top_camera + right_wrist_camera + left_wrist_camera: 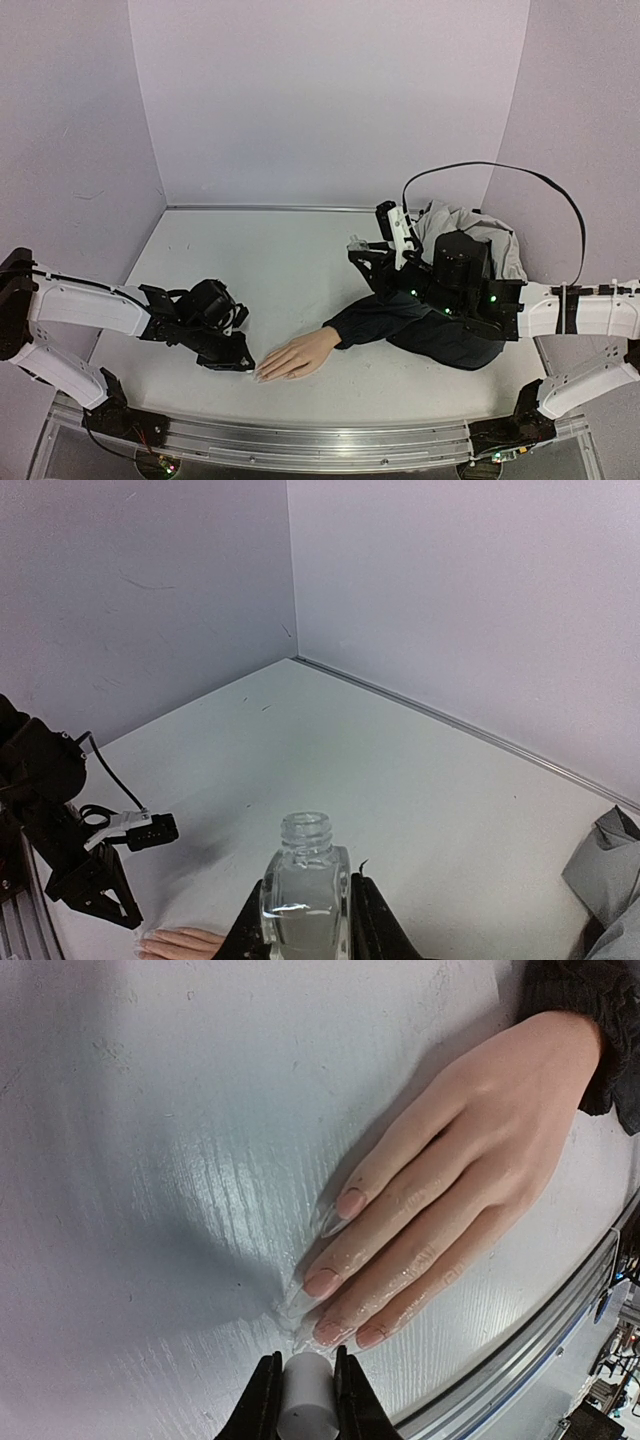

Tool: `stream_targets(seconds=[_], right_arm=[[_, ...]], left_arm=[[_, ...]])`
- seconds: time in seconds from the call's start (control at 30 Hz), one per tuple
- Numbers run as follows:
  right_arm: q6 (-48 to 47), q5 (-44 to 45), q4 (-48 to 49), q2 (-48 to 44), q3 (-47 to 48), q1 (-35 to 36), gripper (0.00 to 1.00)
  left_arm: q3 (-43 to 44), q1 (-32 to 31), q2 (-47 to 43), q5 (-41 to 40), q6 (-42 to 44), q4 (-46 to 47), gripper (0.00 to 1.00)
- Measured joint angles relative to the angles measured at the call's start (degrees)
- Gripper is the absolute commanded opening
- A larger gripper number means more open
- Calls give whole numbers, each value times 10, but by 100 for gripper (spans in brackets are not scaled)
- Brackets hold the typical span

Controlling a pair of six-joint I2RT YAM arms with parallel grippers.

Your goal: Paint the nails

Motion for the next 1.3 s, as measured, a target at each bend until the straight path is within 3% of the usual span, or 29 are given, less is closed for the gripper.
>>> stream_targets(seconds=[1.3], right_arm=[[0,-6,0,4,0,0,0]], left_arm=[[0,0,-10,-12,0,-16,0]])
